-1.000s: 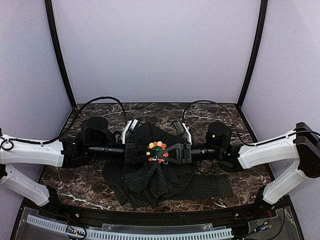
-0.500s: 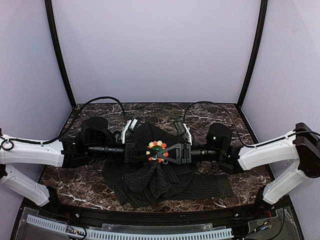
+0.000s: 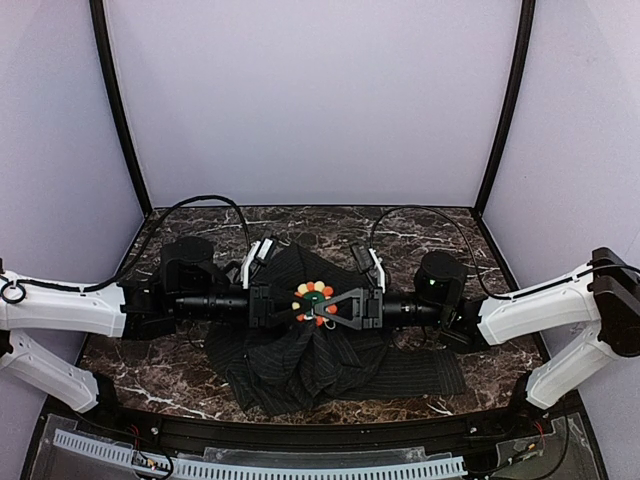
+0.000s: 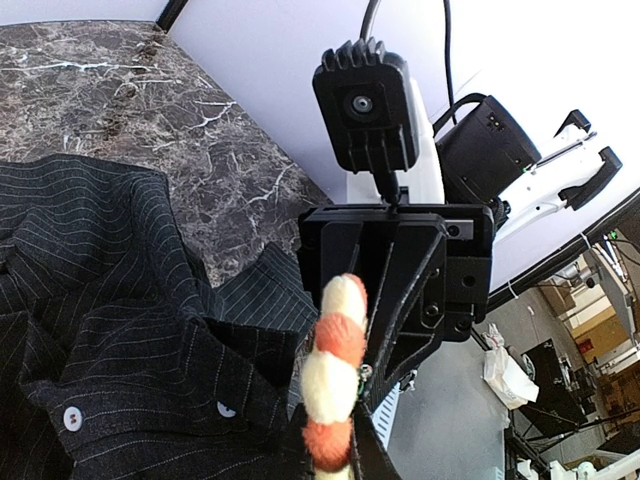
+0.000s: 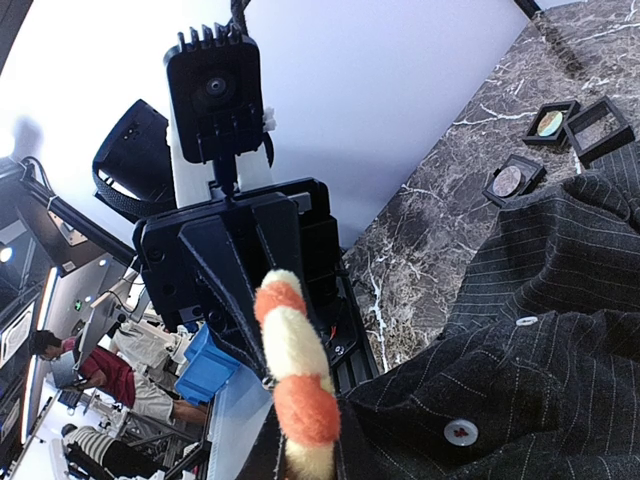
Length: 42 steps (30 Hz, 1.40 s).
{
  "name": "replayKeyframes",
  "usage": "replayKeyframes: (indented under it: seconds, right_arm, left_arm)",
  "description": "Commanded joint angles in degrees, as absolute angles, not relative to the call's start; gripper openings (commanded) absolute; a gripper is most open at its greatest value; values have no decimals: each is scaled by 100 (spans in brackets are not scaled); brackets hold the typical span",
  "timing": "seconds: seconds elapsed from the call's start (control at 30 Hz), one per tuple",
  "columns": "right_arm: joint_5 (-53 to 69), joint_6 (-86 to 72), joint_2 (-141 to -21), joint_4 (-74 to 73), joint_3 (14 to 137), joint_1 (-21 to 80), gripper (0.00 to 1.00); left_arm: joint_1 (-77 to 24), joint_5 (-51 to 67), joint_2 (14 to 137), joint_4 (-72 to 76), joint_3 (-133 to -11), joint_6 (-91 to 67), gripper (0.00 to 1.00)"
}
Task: Remove the brooch from the garment
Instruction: Pass from the left arm to the right
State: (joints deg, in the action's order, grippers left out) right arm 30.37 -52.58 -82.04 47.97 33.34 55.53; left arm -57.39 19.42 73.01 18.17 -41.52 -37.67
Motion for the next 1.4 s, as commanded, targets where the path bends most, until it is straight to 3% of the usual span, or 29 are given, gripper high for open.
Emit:
replayKeyframes:
  seconds: [0.0,0.17,0.37,0.5,0.6,0.7,0.9,1.13,1.37]
  right_arm:
    - [2622,-5297,-8147,4628,3195,5446,5]
    - [3092,-4890,-8050,4388,3440,5458,11]
    - [2788,-4257,-7528,3332,3642,5467,51]
    - [1989,-4000,-7328,2579,3795,5560,60]
    - [907,-3727,-7382,1462,4196,5816,60]
    - [262,-3653,-7456,1058,4415,6010,46]
    - [352,-3627,-7595,1127,4558,6185,30]
    - [312,-3604,-8059,881,4933,6272,22]
    - [246,-3539,-8383,686,5250,6355,21]
  left_arm:
    - [-5700,1658,7036,1854,-4024,-3784,1]
    - [-5697,1611,7091,1739,-4080,-3775,1]
    - [-5702,1392,7225,1255,-4275,-3770,1]
    - [-5698,1182,7329,691,-4468,-3766,1]
    - [-5700,1050,7420,389,-4628,-3760,1]
    - [-5696,975,7529,137,-4718,-3812,1]
    - [-5692,850,7642,-40,-4776,-3900,1]
    - [-5693,958,7757,-42,-4798,-3889,1]
    - [-5694,961,7765,-52,-4799,-3883,1]
